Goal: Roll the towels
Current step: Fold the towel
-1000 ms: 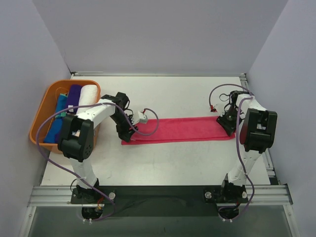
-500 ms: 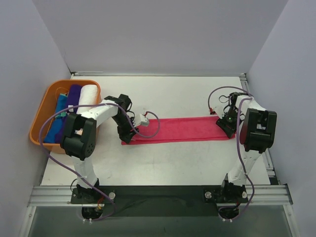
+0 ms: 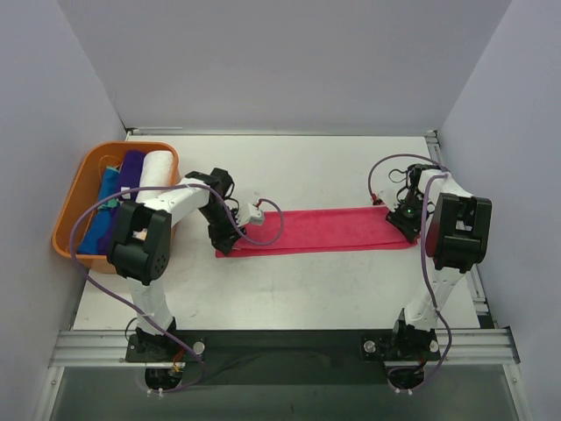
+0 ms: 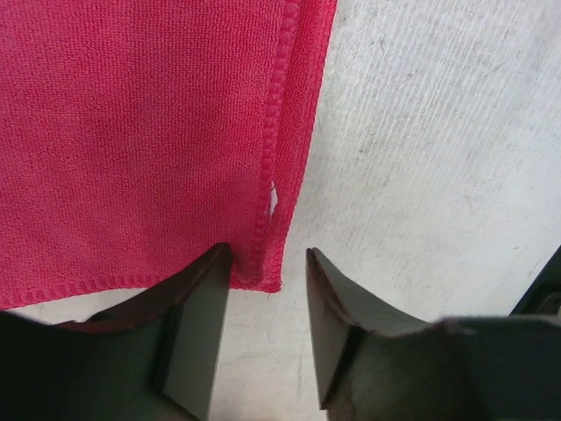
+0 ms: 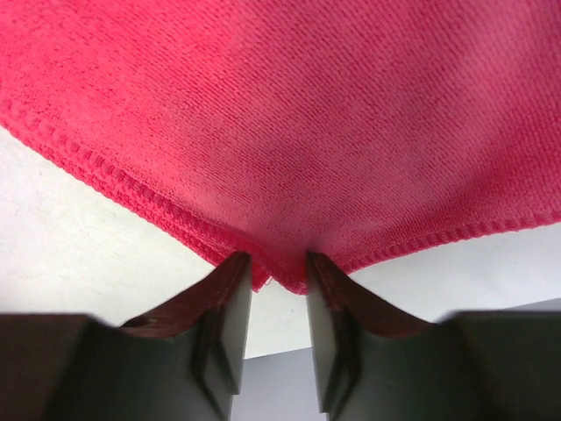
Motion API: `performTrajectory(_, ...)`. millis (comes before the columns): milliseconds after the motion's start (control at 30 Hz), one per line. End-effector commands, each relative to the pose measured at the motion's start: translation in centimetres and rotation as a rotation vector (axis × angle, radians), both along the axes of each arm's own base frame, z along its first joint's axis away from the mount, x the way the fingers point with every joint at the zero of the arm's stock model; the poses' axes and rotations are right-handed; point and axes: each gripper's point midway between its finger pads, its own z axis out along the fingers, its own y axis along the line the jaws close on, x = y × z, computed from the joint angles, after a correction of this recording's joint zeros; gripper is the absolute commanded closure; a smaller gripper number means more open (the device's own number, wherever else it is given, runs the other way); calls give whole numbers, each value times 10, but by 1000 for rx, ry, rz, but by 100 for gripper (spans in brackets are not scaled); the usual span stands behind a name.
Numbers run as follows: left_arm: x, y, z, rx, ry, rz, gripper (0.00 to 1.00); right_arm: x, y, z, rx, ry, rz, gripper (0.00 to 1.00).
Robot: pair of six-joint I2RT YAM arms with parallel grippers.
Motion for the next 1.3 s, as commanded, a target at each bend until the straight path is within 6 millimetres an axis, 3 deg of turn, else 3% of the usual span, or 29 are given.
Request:
performTrajectory(0,6,-2,0,-9,-28,-19,52,-4,-8,11,-41,15,24,71)
performTrajectory(67,7,-1,0,-5,-32,-13,63,-3,-9,11,-44,11,20,83)
performTrajectory(100,9,-1,0,-3,-39,-11,76,-3,-8,12,-44,9,20,87)
performTrajectory(200,12,-1,5,-4,-59,-7,92,1,-8,17,-46,-11,13,97)
performTrajectory(300,13,1,10,-8,-74,-4,100,3,-9,20,-48,-24,17,100)
performTrajectory(467,19,5,23,-19,-107,18,100,9,-10,28,-52,-52,9,100)
performTrajectory(600,25,8,49,-38,-140,32,100,18,-9,45,-40,-112,-7,100)
performTrajectory(800,13,15,69,-33,-149,16,100,13,-4,61,-14,-114,-2,100)
performTrajectory(900,6,18,66,-28,-134,7,100,6,-1,59,-7,-95,8,100)
performTrajectory(1033,-6,20,56,-19,-94,-1,100,-15,3,40,11,-20,14,100)
performTrajectory(1167,-24,23,32,8,-8,-3,100,-20,7,23,28,25,-10,100)
performTrajectory(1267,-25,25,16,26,11,2,100,-22,9,14,32,43,-12,100)
